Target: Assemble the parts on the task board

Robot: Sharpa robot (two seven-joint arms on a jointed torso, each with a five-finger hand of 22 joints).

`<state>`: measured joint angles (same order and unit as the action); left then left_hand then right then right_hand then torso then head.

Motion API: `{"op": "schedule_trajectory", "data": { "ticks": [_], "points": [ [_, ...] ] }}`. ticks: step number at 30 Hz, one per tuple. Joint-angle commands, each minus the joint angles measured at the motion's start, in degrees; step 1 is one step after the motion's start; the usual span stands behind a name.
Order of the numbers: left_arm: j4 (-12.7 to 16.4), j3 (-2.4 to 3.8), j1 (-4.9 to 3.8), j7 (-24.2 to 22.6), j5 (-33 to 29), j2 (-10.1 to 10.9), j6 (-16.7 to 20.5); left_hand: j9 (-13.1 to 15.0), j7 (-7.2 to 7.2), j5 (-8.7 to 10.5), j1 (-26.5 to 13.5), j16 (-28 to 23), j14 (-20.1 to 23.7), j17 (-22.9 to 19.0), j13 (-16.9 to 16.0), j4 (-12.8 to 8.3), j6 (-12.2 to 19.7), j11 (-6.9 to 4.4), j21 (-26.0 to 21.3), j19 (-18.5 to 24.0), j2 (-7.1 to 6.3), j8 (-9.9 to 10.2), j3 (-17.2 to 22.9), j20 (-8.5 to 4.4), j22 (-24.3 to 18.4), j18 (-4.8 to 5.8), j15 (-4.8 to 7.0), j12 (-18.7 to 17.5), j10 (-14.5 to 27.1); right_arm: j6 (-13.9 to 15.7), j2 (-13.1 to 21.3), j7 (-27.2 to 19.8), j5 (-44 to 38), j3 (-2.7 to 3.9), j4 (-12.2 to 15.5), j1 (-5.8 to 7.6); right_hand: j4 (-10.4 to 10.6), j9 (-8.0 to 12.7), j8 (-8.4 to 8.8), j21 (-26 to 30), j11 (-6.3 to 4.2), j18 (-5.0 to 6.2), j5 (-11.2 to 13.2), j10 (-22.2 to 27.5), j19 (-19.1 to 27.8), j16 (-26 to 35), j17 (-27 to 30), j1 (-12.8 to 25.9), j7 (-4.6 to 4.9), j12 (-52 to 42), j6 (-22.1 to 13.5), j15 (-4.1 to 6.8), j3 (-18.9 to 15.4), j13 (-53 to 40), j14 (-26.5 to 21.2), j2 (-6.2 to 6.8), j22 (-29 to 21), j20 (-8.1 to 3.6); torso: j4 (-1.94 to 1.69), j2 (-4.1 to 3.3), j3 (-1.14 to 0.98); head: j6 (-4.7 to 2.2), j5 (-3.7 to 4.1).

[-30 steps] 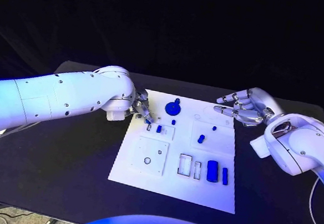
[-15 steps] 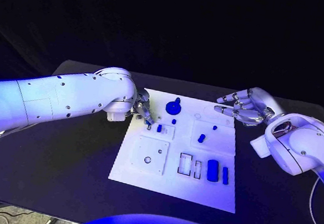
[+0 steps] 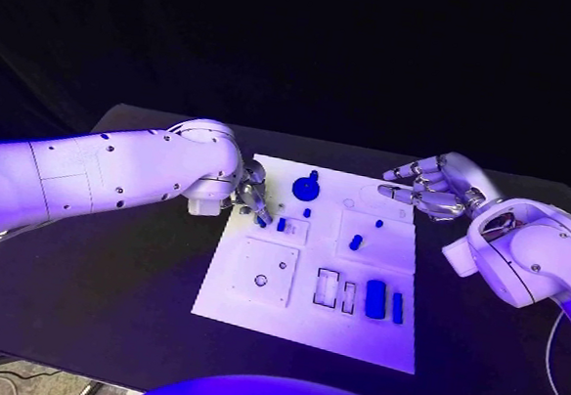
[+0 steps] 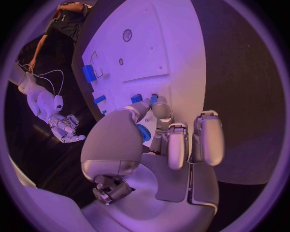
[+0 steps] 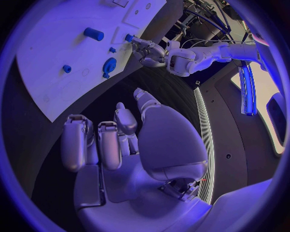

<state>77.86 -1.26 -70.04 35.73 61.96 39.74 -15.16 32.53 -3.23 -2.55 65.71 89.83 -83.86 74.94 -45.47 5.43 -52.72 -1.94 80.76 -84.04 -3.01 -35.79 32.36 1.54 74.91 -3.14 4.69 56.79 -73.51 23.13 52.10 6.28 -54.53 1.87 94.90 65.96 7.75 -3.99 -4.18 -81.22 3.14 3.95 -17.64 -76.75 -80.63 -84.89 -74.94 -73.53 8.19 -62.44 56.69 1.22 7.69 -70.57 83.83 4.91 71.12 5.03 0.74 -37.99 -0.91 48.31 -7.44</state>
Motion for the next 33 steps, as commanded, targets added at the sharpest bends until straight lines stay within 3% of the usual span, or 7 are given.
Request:
{"op": "schedule_trajectory", "data": {
  "ticks": [1,18,27,33],
  "points": [
    [0.1,-0.17,0.32,1.1,0.1,0.1,-2.5,-0.1,0.97,-0.30,0.0,0.2,-6.1,15.1,-0.1,-4.6,-0.6,0.08,0.3,-2.3,0.44,-0.1,4.8,-0.41,8.7,0.78,0.40,0.3,-0.5,-0.7,-0.1,-0.2,-0.2,0.00,0.0,-0.04,0.0,-0.1,-0.18,0.1,-0.15,-0.05,0.0,-0.3,-0.2,0.1,-7.0,0.0,-0.11,-0.1,0.4,0.06,-0.3,0.0,4.3,-0.45,-0.1,-0.25,0.03,0.03,-0.01,-0.01,-0.11],
    [0.0,-0.18,0.39,2.1,0.0,0.2,-3.7,-0.1,1.10,-0.25,-0.8,0.2,-6.1,15.1,-0.2,-4.2,-0.7,-0.02,0.4,-2.3,0.17,-0.5,4.5,-0.49,8.8,0.81,0.47,0.5,-0.7,-0.7,-0.1,-0.2,-0.2,0.00,0.0,-0.04,0.0,-0.1,-0.18,0.1,-0.15,-0.05,0.0,-0.3,-0.2,0.1,-7.0,0.0,-0.11,-0.1,0.4,0.06,-0.3,0.0,4.3,-0.45,-0.1,-0.25,0.00,-0.04,0.02,0.12,-0.18],
    [-0.4,-0.18,0.39,2.7,-0.5,-0.2,-3.5,-0.5,1.44,-0.25,-4.0,0.2,-6.1,15.1,-0.5,-2.1,-1.4,-0.24,0.7,-2.4,-1.12,-1.2,1.5,-0.63,9.1,0.90,0.66,0.9,-1.2,-0.7,0.0,-0.2,-0.2,0.00,0.1,-0.04,0.1,-0.1,-0.19,0.1,-0.15,-0.04,-0.2,-0.3,-0.2,0.2,-7.0,-0.1,-0.11,-0.1,0.5,0.06,-0.5,0.0,4.3,-0.49,-0.1,-0.26,0.03,-0.02,-0.01,0.21,-0.20],
    [-1.3,-0.27,0.46,3.0,-0.6,-0.8,-3.8,-0.9,1.58,-0.25,-5.2,0.2,-6.1,15.1,-0.7,-1.1,-1.8,-0.37,0.8,-2.5,-1.27,-1.3,-0.2,-0.73,9.2,0.94,0.78,1.1,-1.4,-0.7,0.1,-0.3,-0.2,0.00,0.2,-0.04,0.1,-0.1,-0.20,0.1,-0.14,-0.05,-0.2,-0.2,-0.2,0.2,-7.0,-0.1,-0.11,-0.1,0.5,0.06,-0.5,0.0,4.3,-0.50,-0.1,-0.26,0.08,-0.06,-0.02,0.26,-0.14]
  ]
}}
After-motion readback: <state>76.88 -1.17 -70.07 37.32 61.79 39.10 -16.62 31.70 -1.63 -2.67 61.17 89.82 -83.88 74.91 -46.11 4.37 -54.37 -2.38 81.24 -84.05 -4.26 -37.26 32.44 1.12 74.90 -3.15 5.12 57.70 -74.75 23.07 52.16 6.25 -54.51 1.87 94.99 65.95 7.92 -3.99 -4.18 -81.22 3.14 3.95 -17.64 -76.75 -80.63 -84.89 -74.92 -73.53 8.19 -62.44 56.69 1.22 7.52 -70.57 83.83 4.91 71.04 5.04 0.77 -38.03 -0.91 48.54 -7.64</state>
